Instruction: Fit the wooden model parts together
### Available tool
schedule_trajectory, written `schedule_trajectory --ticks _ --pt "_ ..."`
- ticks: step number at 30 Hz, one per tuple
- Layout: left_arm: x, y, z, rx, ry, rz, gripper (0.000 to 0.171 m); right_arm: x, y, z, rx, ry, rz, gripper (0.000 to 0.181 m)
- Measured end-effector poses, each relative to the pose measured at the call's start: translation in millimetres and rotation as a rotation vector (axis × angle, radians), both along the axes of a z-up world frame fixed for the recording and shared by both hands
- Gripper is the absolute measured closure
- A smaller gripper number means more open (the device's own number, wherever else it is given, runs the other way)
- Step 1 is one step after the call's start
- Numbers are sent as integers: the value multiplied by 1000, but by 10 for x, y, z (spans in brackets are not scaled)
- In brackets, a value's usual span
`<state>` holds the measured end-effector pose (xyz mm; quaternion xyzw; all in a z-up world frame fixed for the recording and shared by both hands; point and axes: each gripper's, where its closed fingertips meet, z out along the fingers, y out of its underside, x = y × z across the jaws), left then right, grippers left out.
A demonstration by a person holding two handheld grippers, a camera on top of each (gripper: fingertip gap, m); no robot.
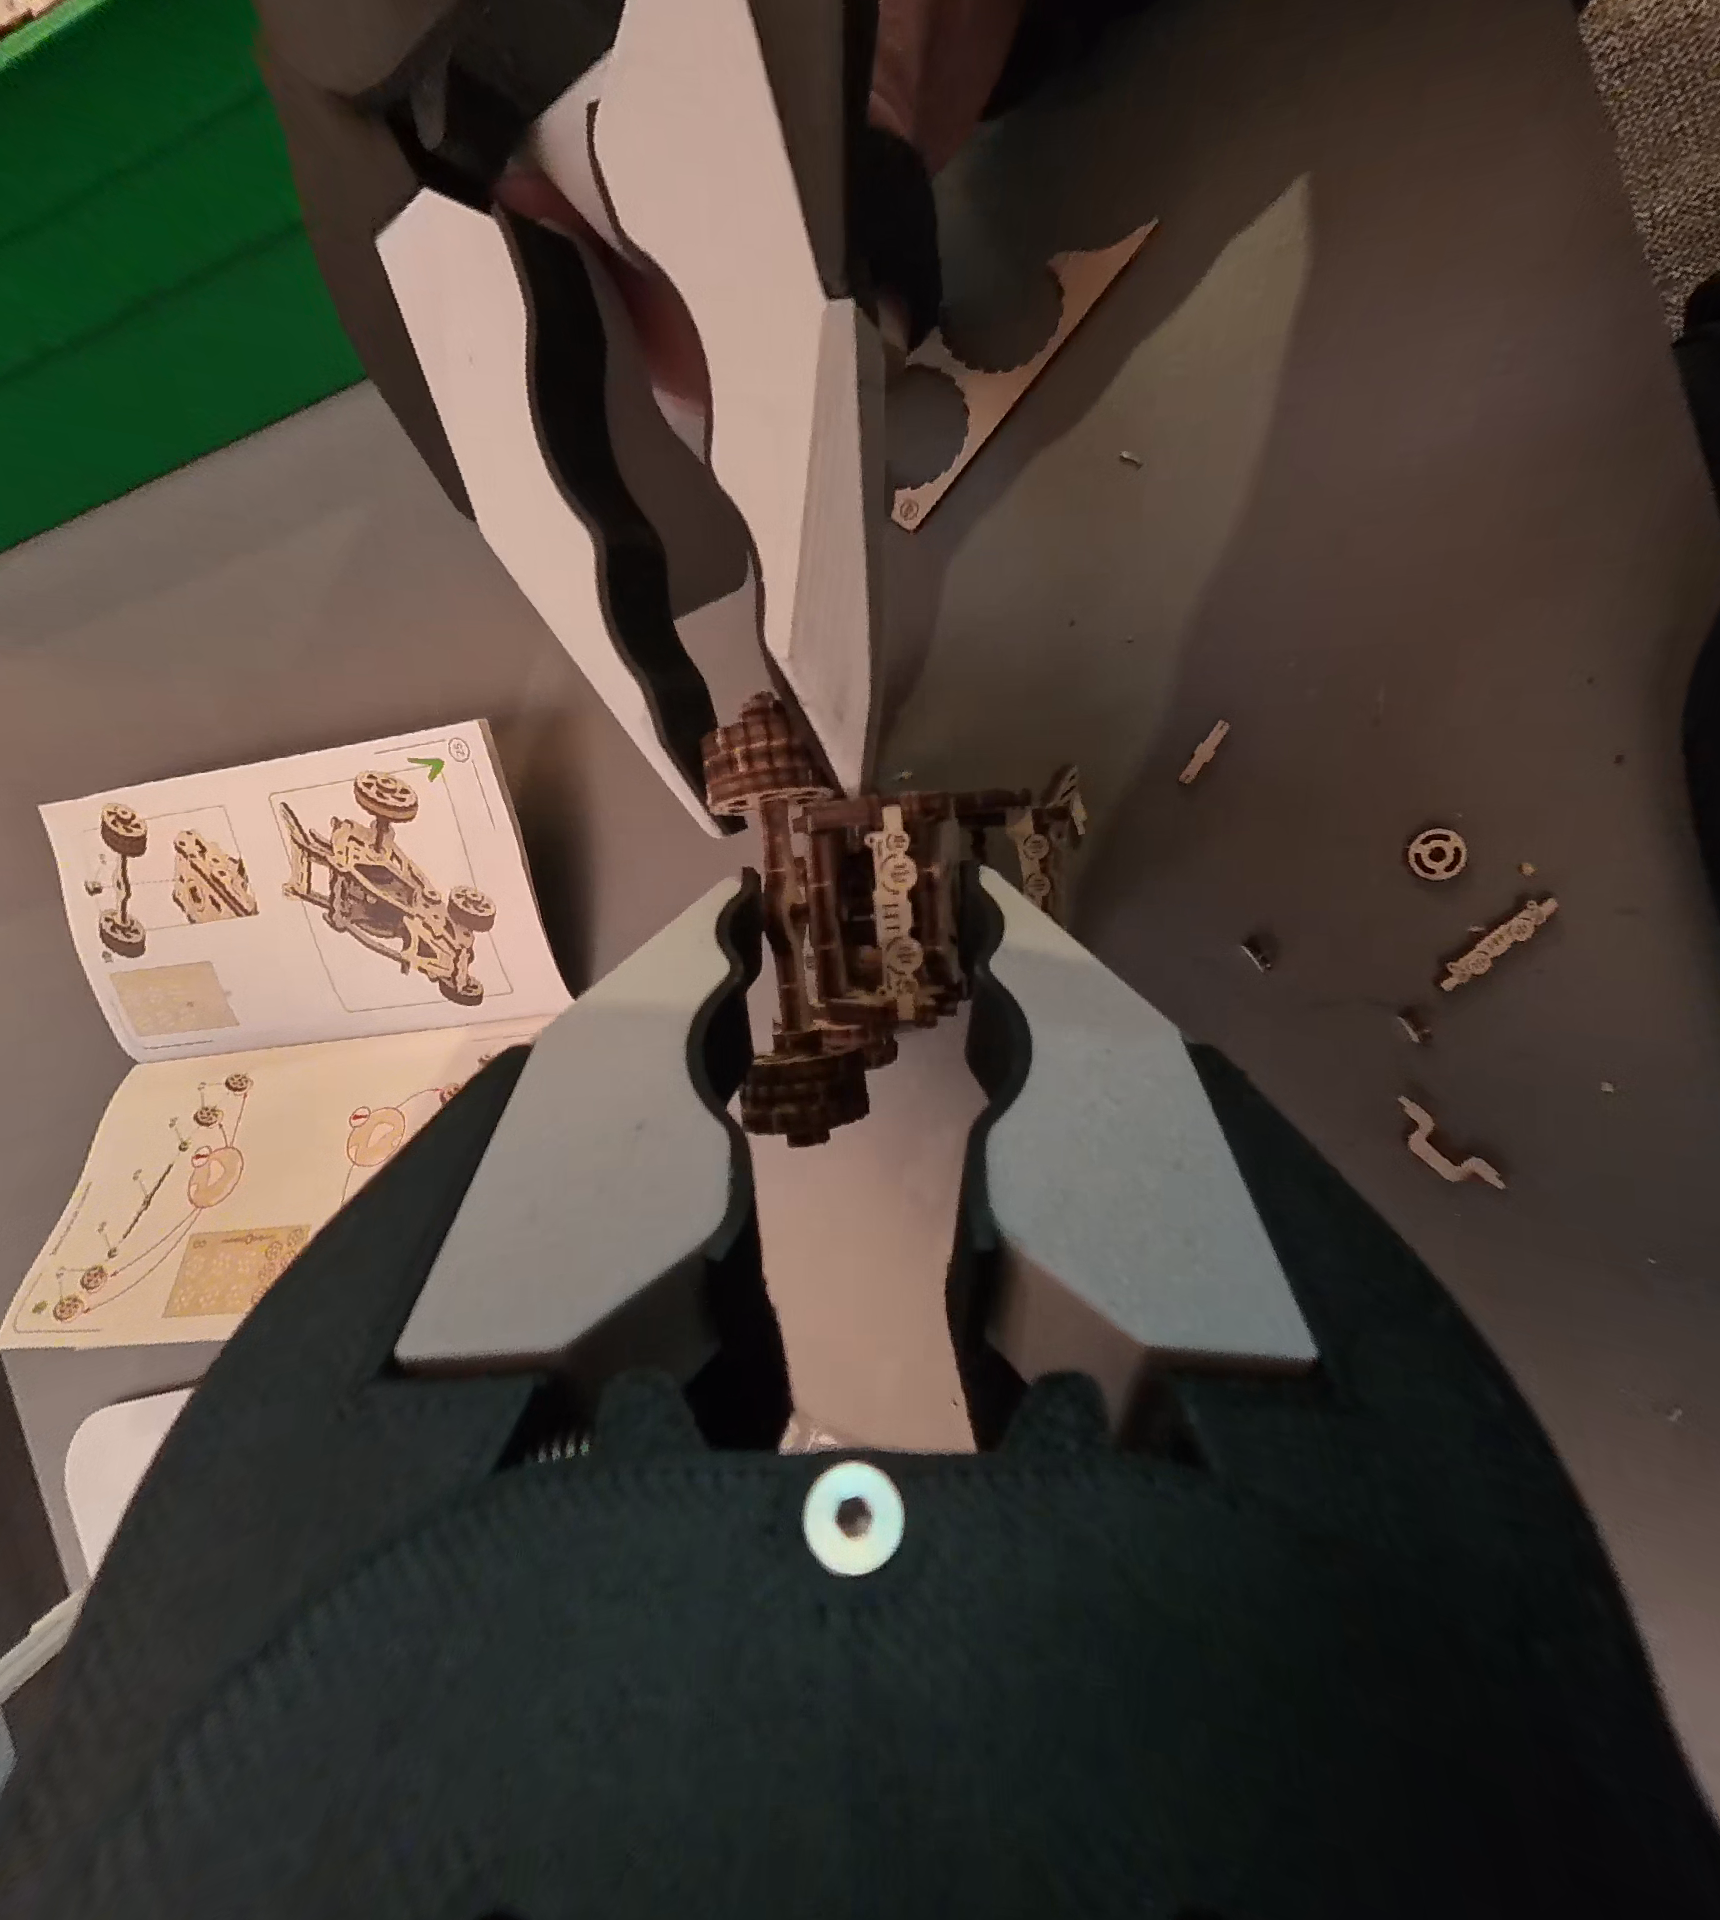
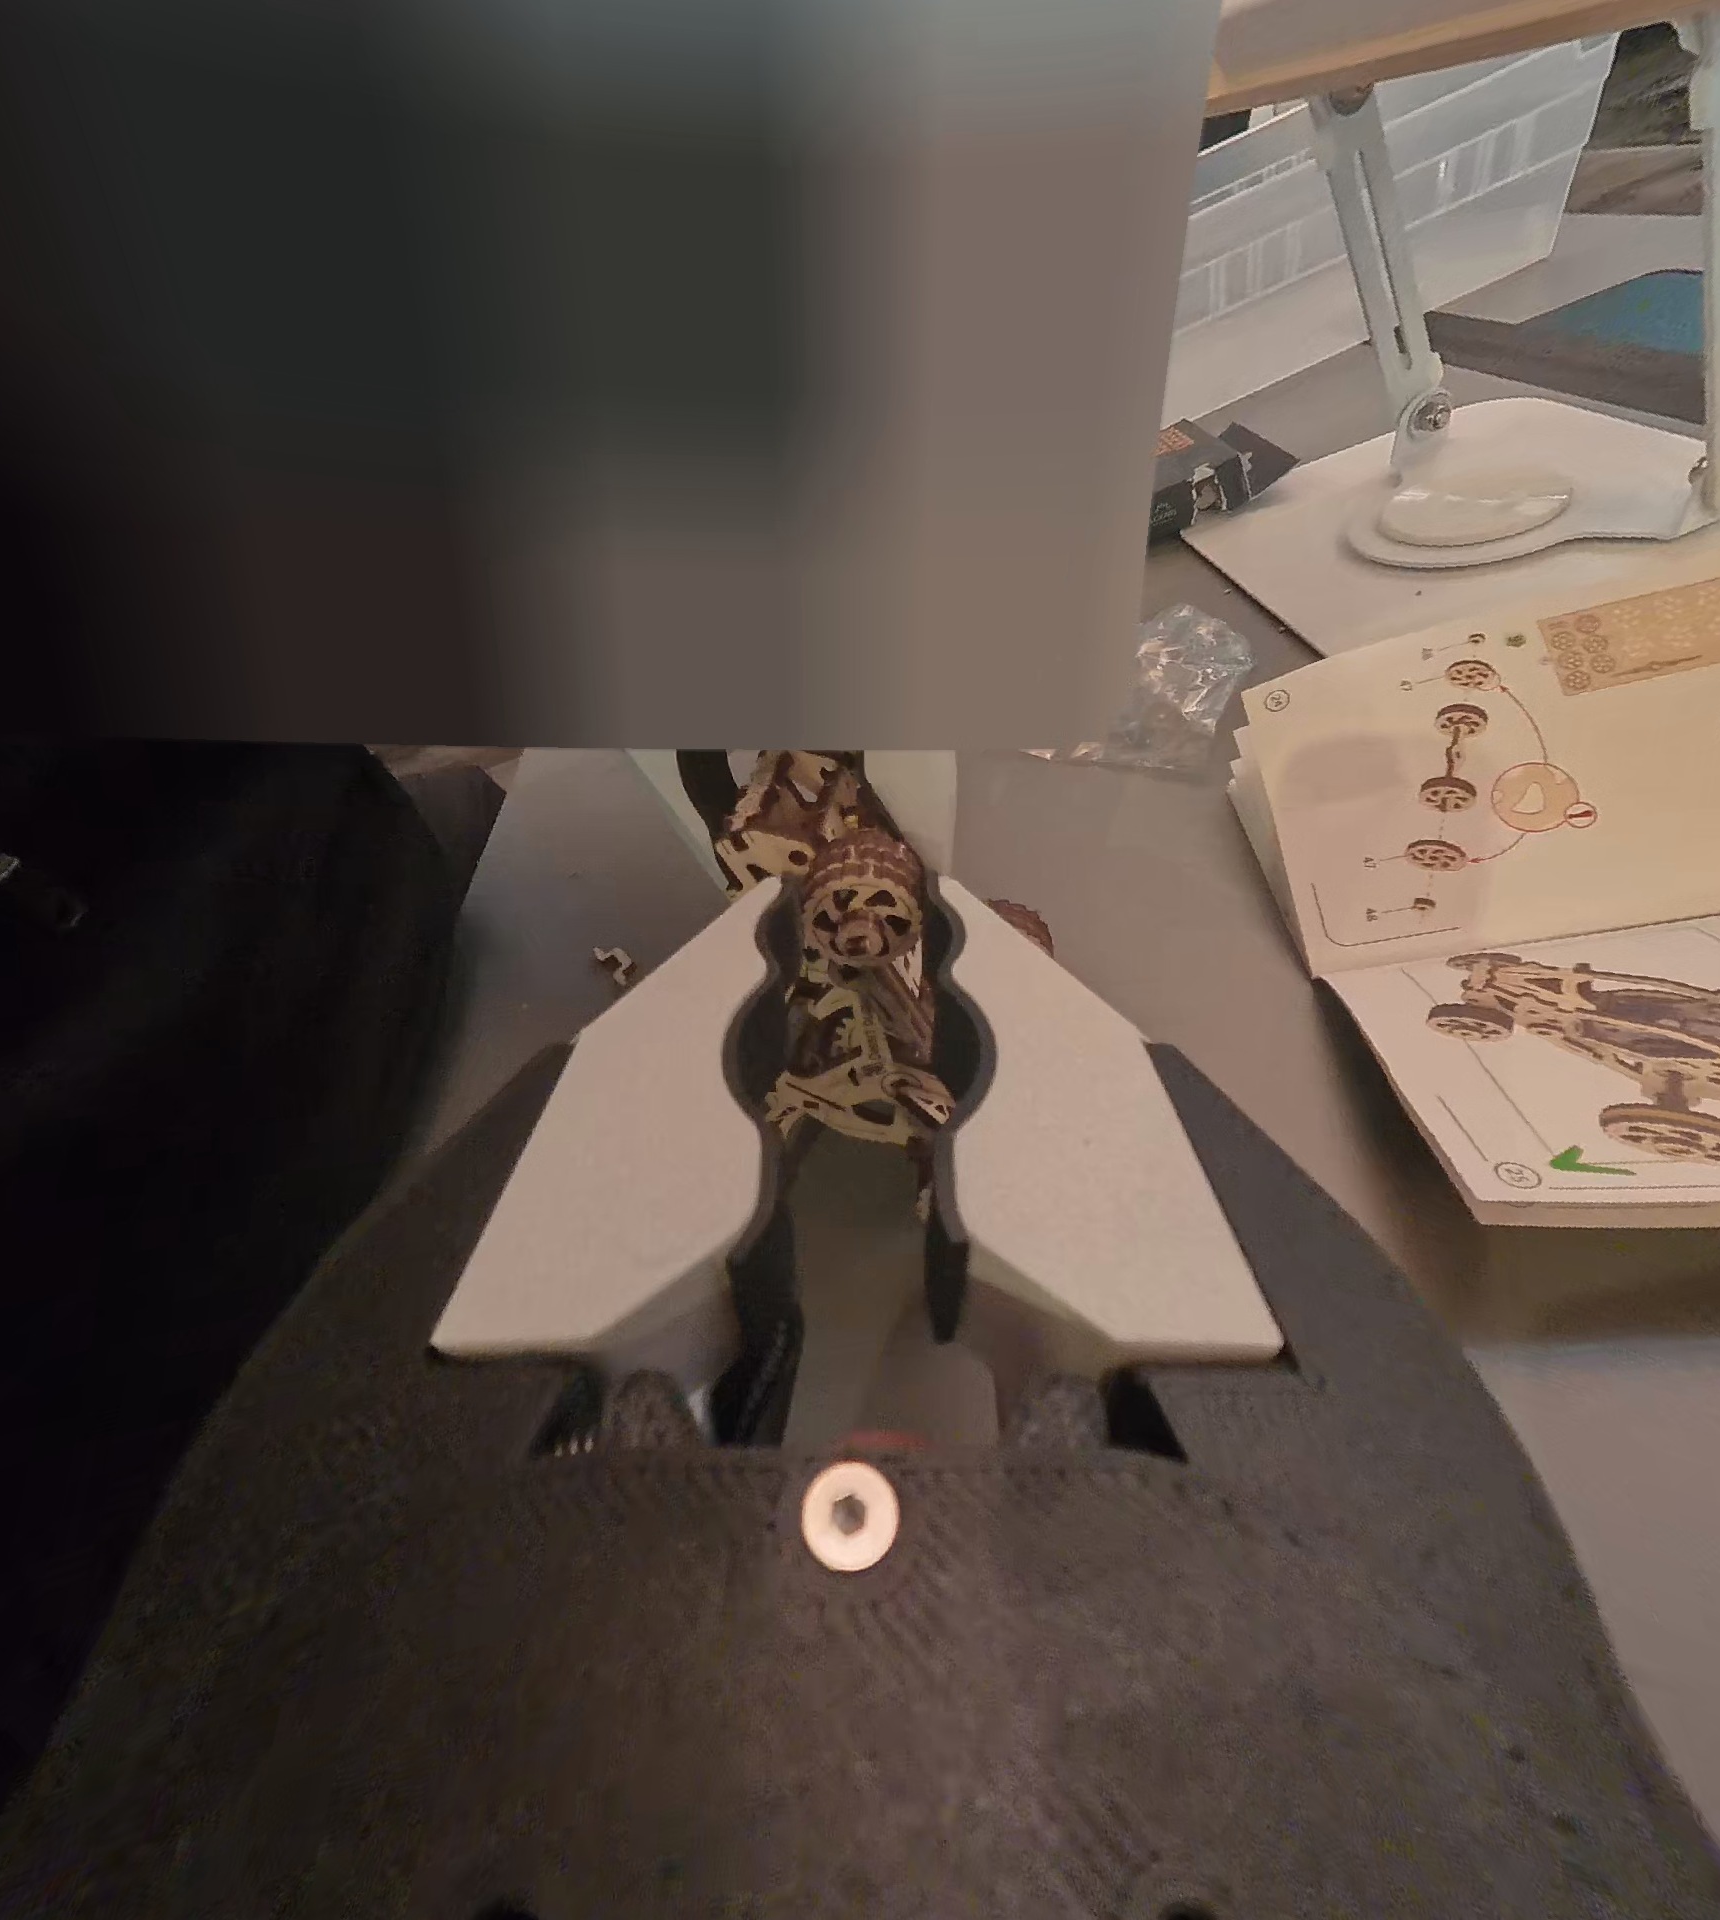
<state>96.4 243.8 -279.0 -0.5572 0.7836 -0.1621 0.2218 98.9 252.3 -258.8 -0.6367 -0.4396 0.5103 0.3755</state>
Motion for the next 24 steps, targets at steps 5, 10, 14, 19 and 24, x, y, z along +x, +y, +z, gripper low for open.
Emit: schedule_trajectory --ticks 5,10,14,19,24 --pt "10 4 4 9 -18 -7 137 9 -1 10 74 -39 -20 161" --pt "5 3 7 19 -21 -18 137 1 -9 16 159 -71 -41 161" --pt "6 -6 5 18 -27 -29 137 -1 -25 2 234 -107 -61 161" --pt "5 -20 7 11 -31 -34 137 -8 -42 13 270 -104 -80 161" --pt "-22 -24 5 8 -21 -41 137 -30 -55 17 304 -114 -98 161"
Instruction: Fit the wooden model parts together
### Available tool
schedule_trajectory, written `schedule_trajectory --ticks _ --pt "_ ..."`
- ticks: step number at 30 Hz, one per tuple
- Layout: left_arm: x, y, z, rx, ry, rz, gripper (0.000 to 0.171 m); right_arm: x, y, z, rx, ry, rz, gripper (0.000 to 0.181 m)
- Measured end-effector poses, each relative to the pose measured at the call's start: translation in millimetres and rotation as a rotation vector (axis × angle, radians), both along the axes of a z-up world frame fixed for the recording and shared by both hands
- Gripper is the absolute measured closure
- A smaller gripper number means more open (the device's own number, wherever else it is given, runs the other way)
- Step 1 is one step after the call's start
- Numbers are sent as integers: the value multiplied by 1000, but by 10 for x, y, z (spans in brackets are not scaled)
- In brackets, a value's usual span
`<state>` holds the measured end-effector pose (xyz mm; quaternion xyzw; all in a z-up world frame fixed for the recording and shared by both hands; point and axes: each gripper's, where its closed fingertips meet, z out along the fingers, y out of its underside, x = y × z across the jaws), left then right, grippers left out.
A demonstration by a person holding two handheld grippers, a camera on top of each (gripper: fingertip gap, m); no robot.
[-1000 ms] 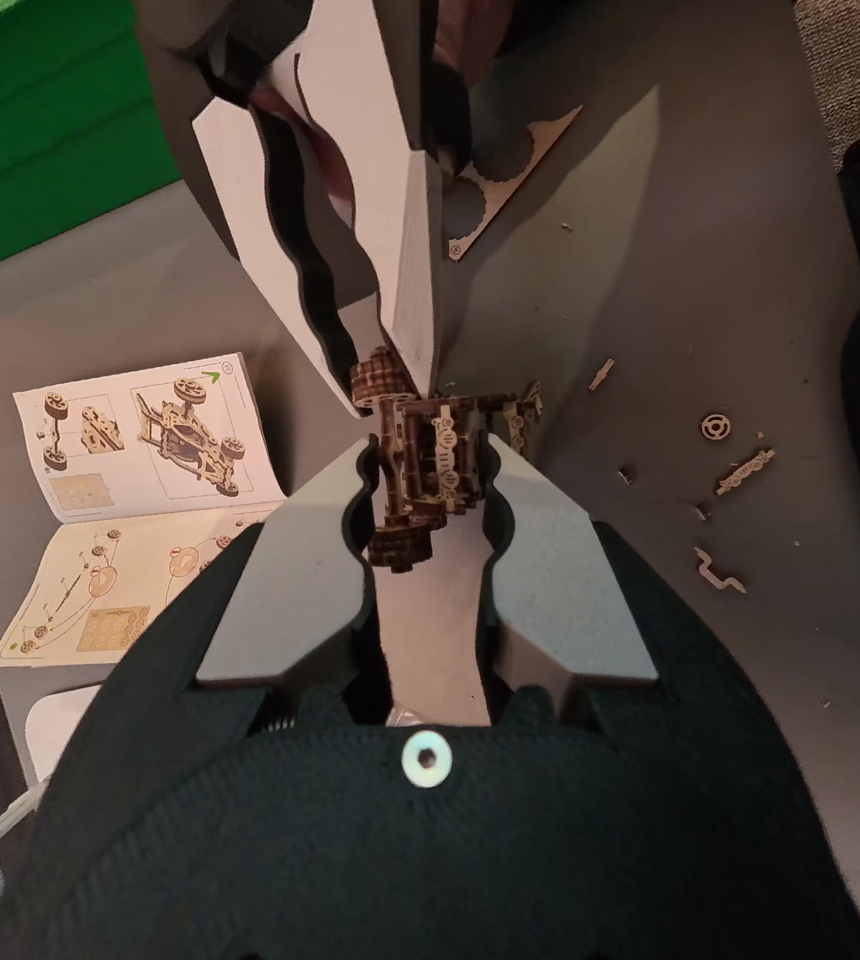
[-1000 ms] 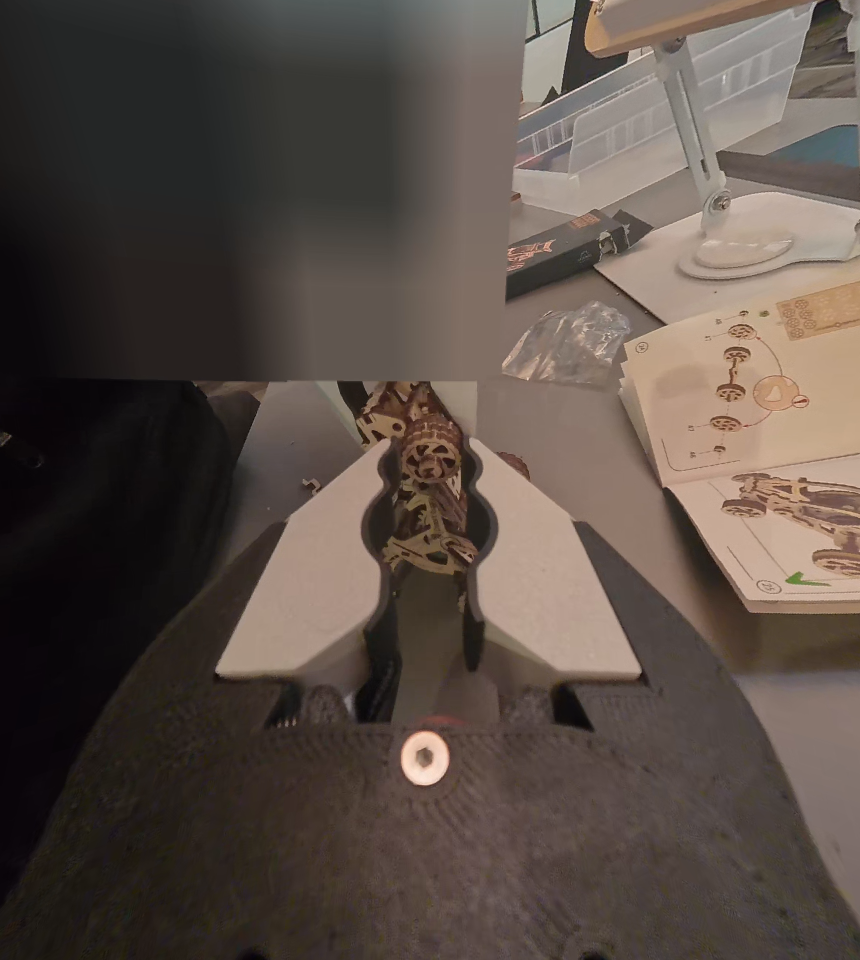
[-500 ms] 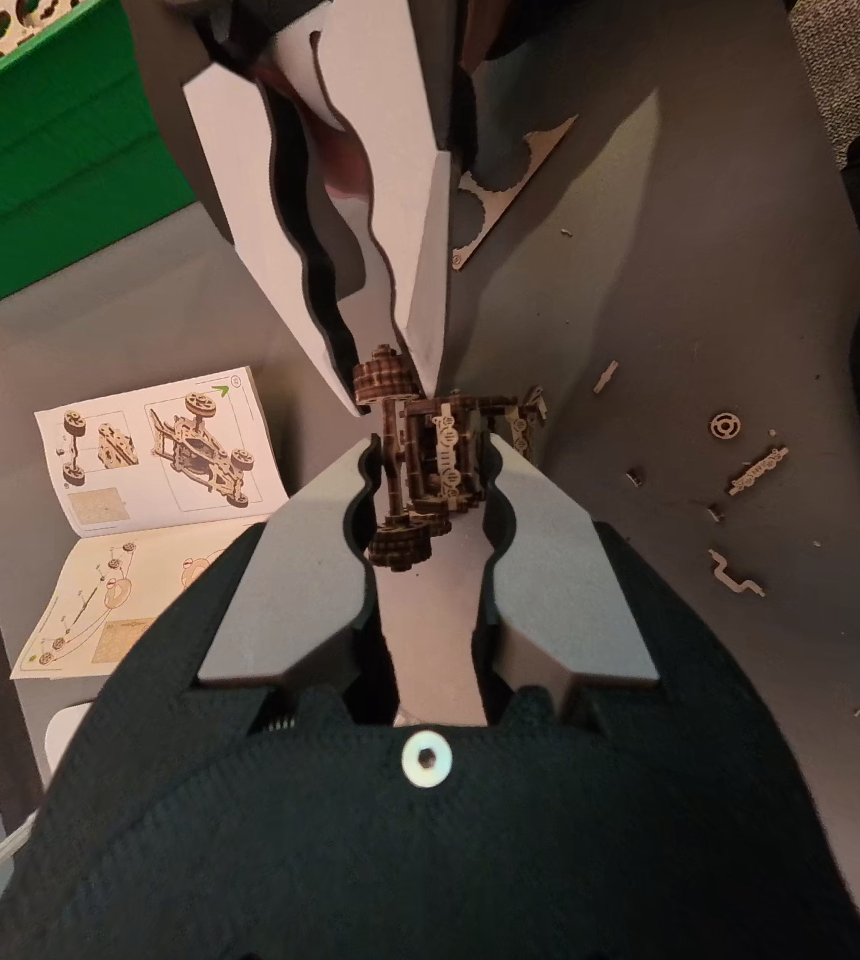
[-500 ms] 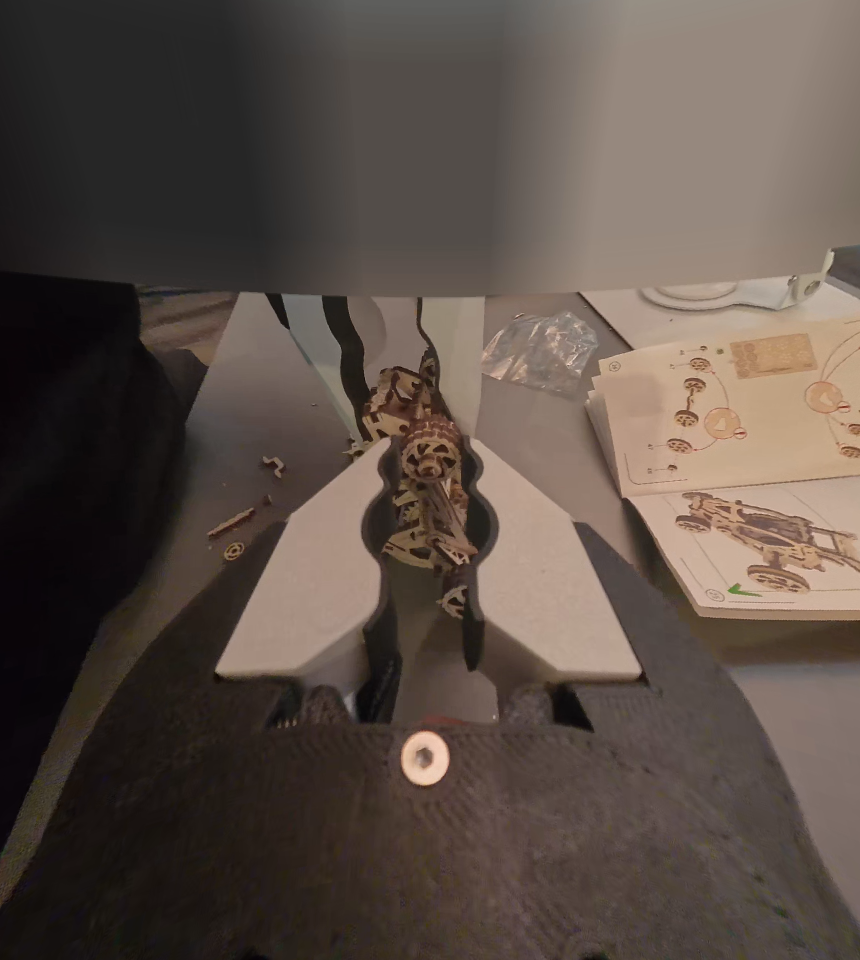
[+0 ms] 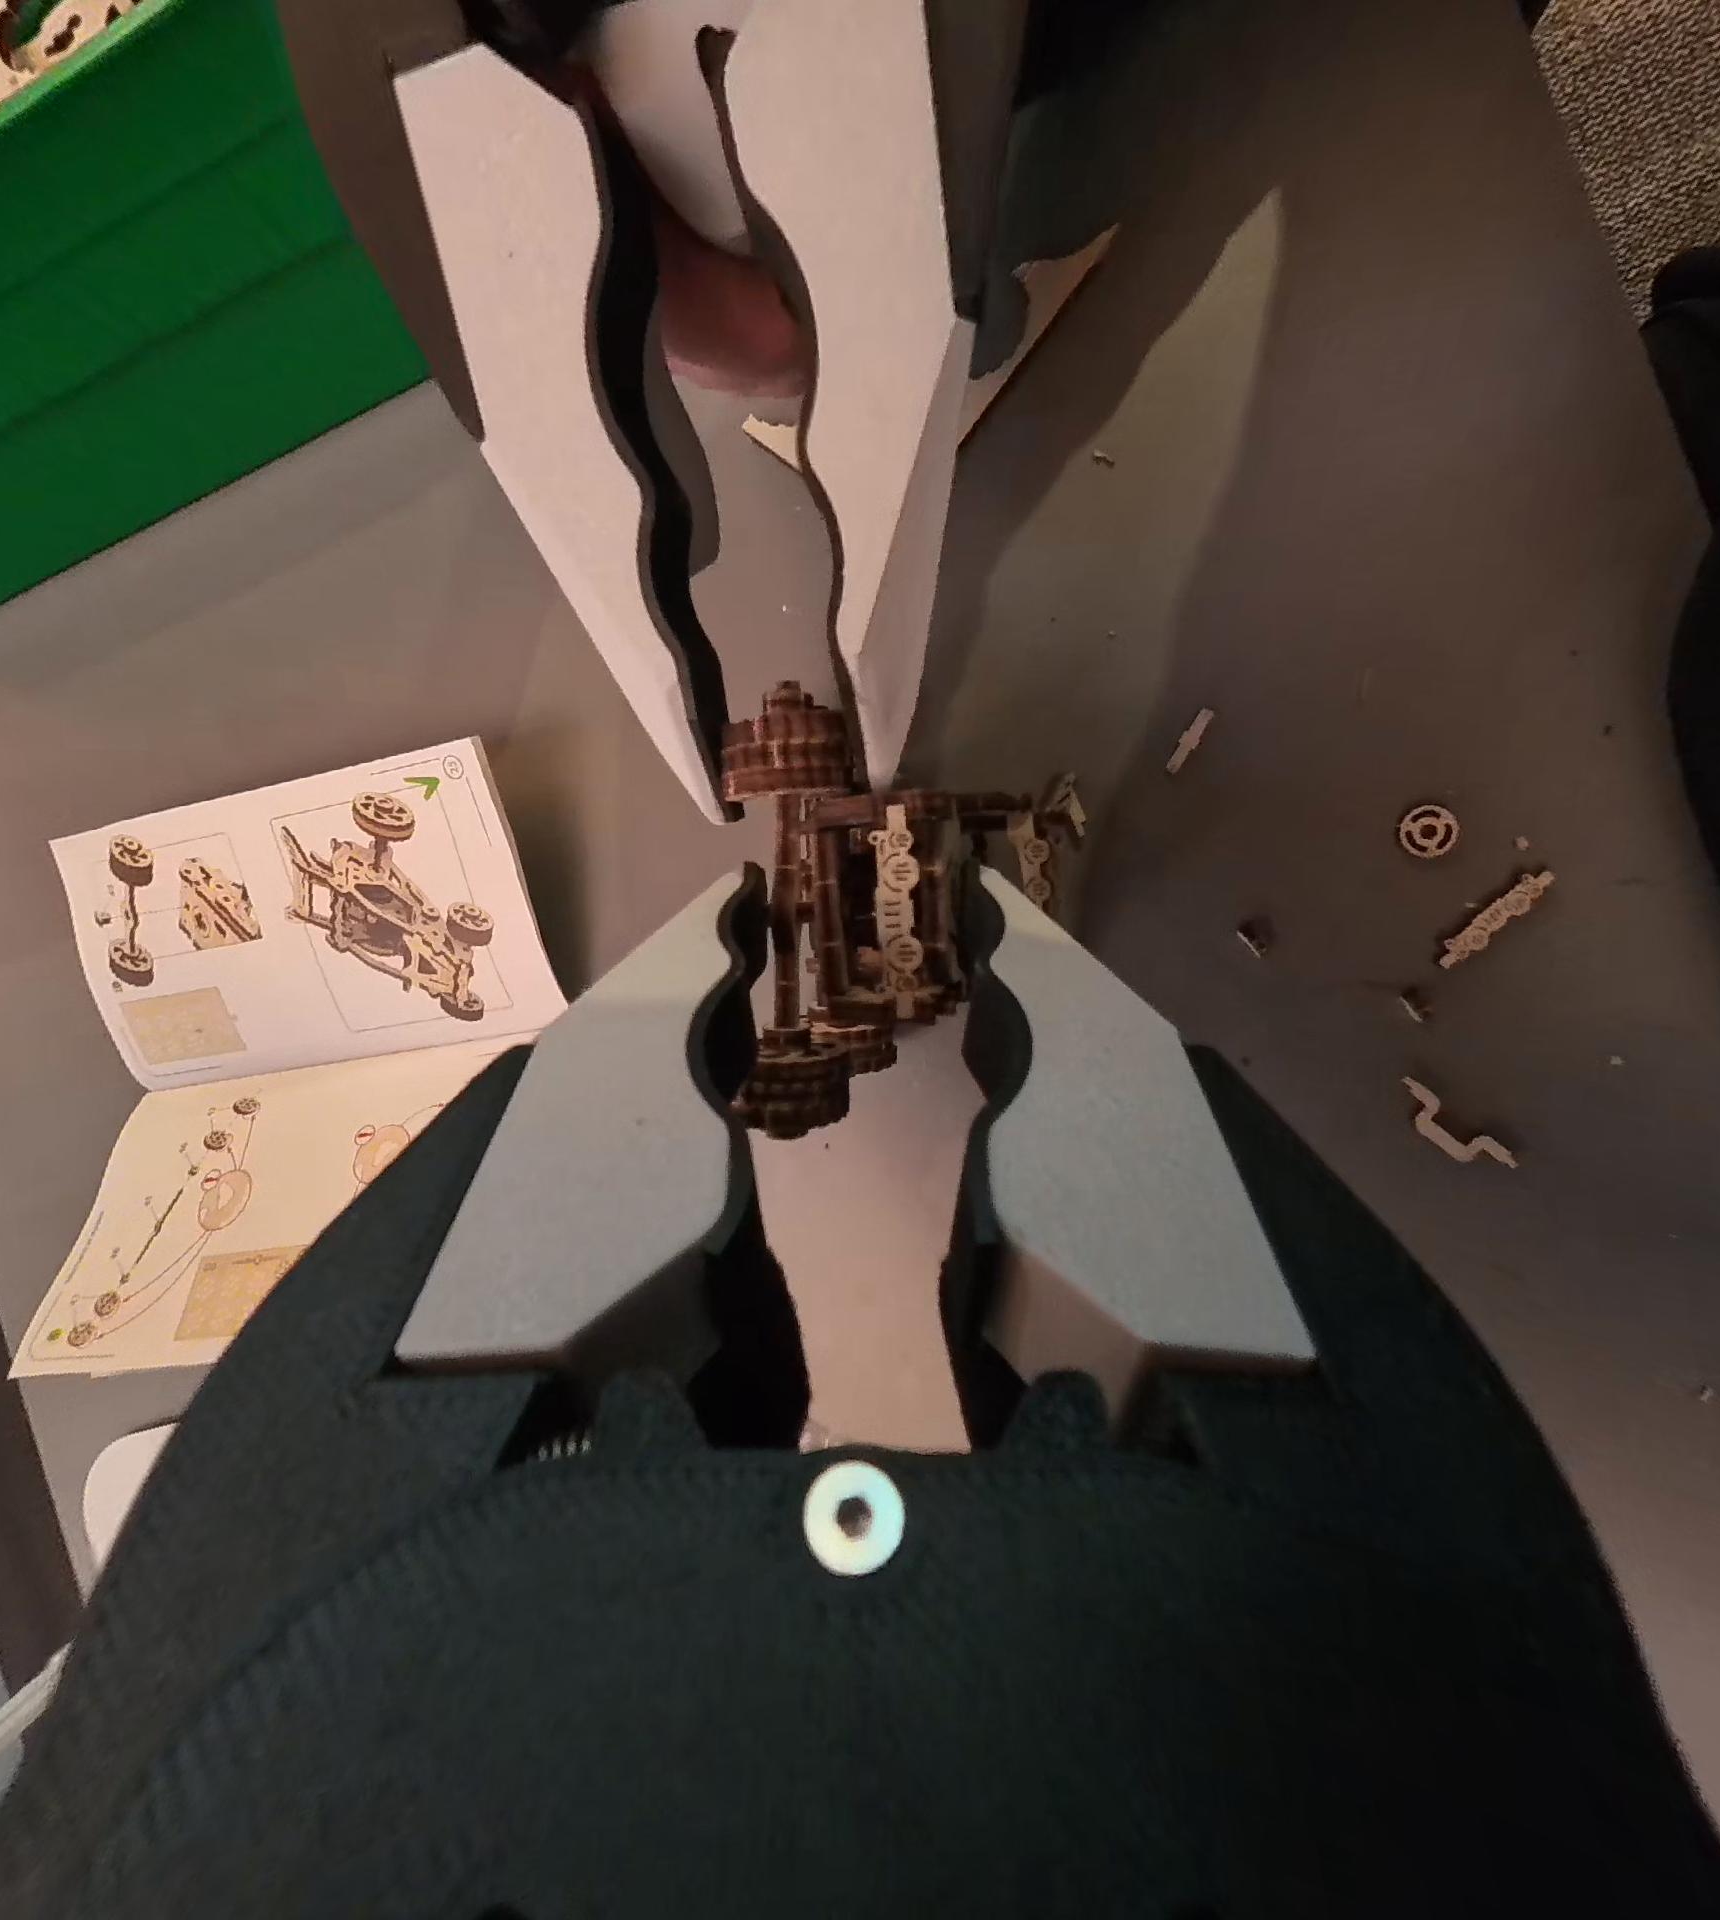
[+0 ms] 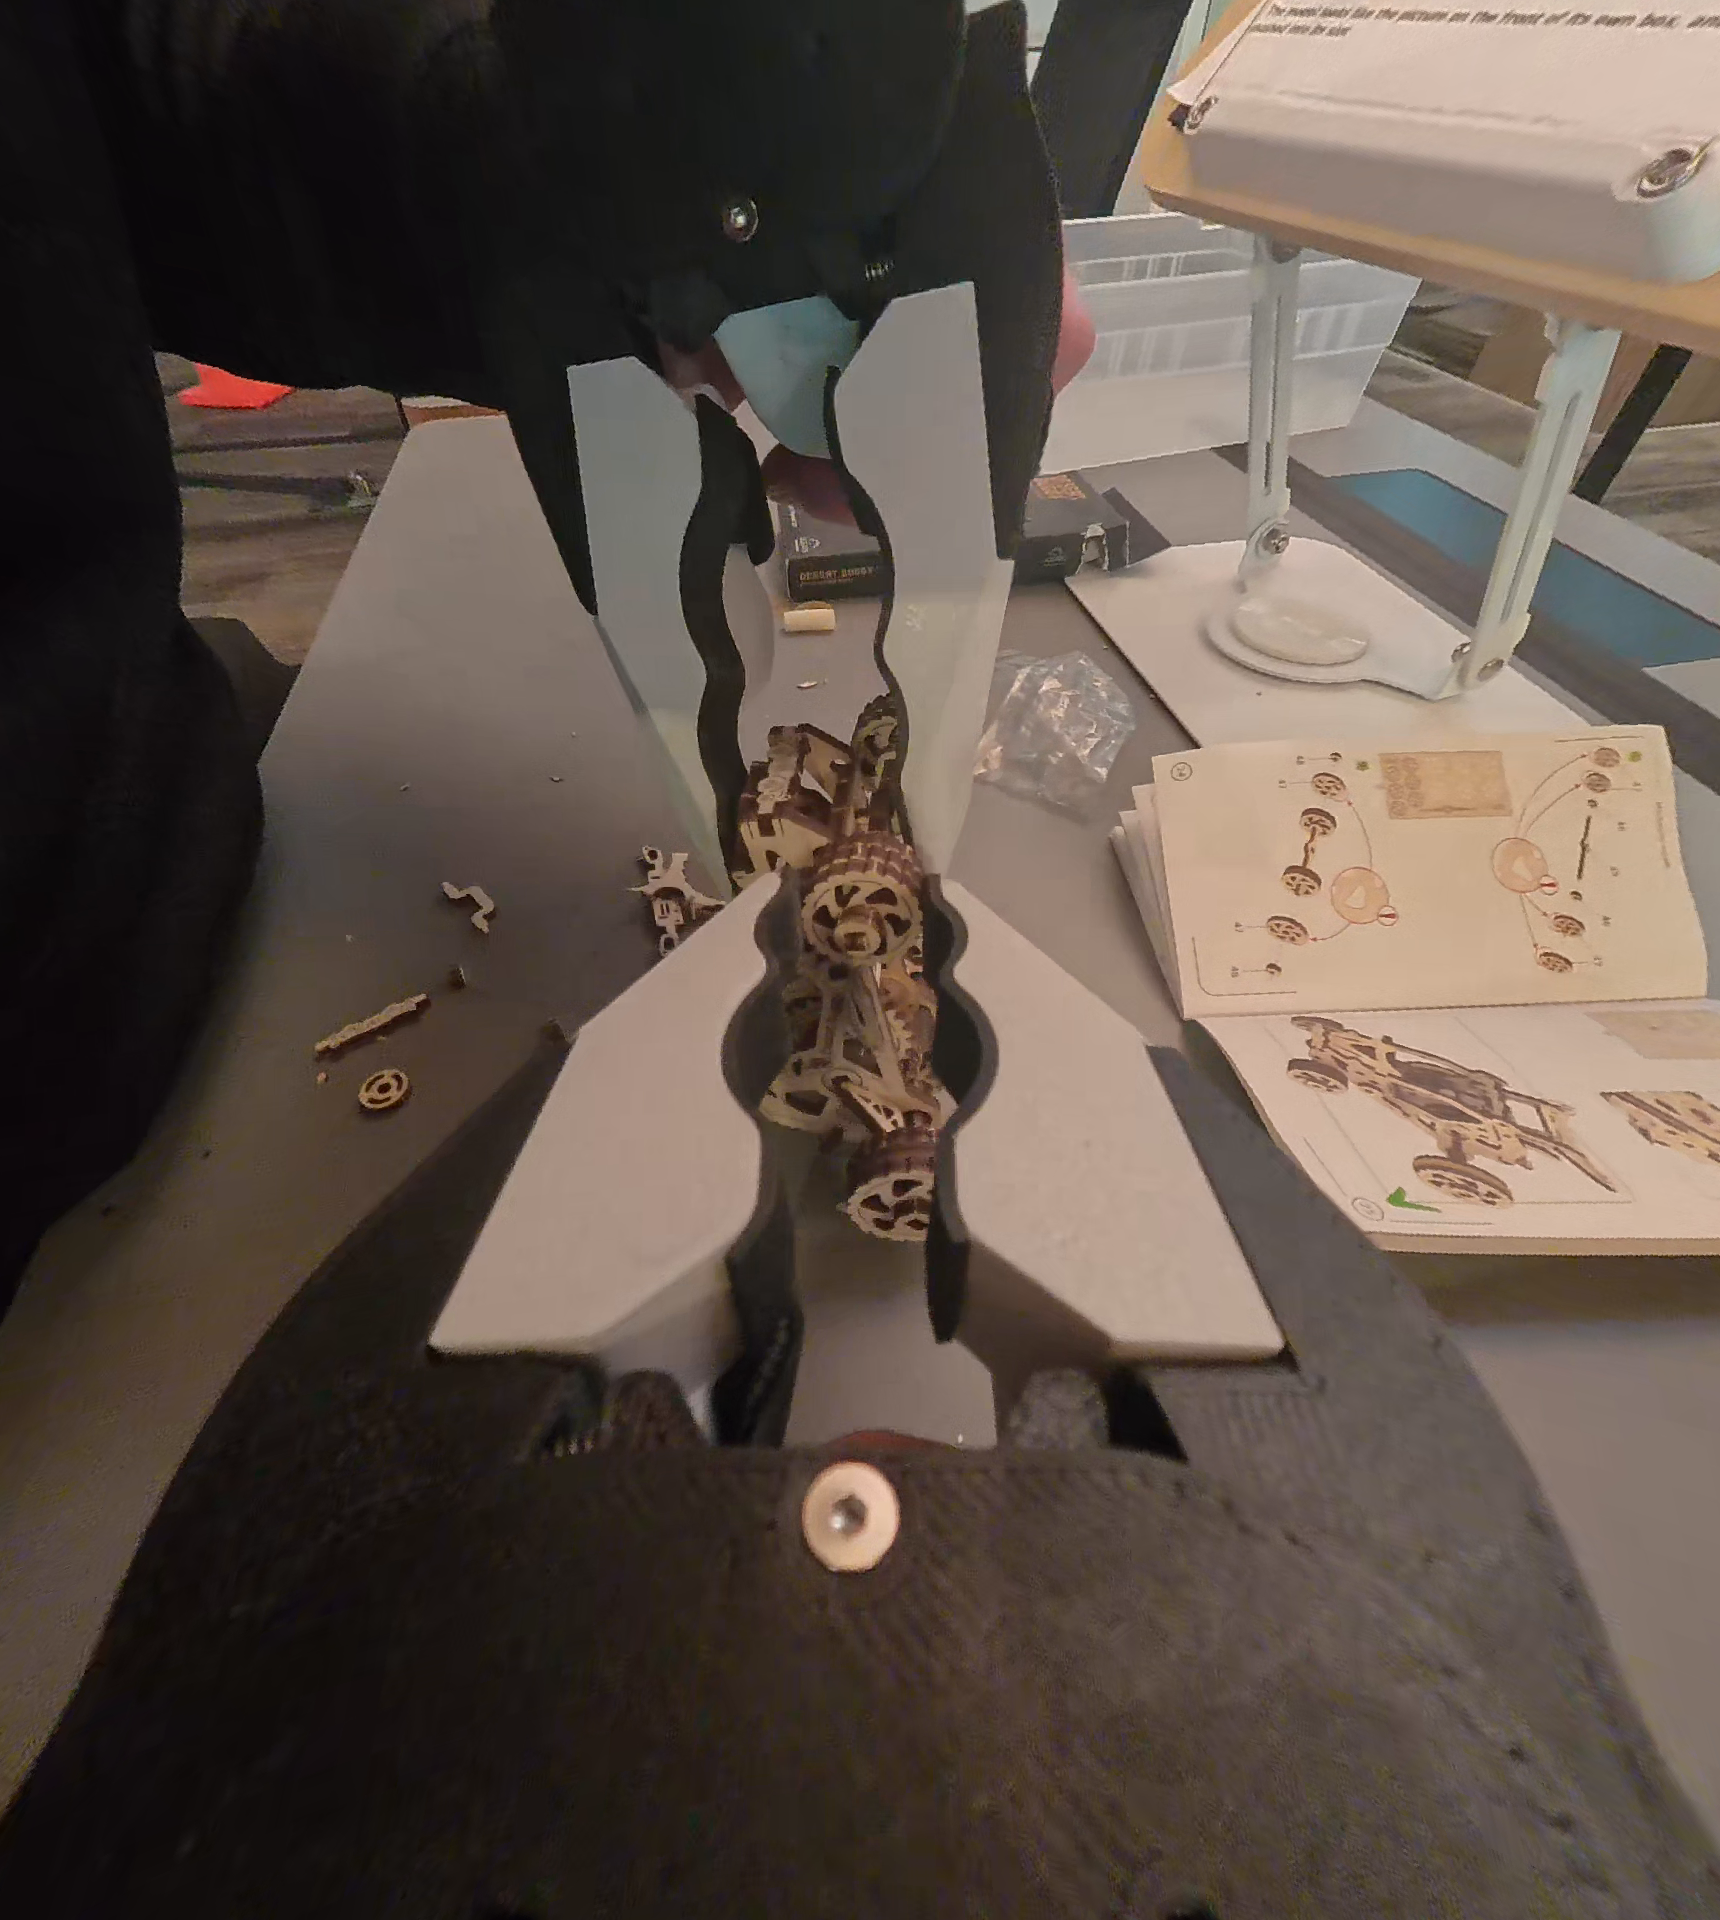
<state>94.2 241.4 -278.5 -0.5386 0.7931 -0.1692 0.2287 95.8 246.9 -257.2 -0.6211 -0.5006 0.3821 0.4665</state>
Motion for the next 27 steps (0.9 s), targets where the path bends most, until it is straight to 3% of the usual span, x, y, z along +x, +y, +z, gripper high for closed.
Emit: schedule_trajectory --ticks 27 --pt "-13 -26 -31 -4 41 -6 136 19 -21 19 -120 61 45 162"
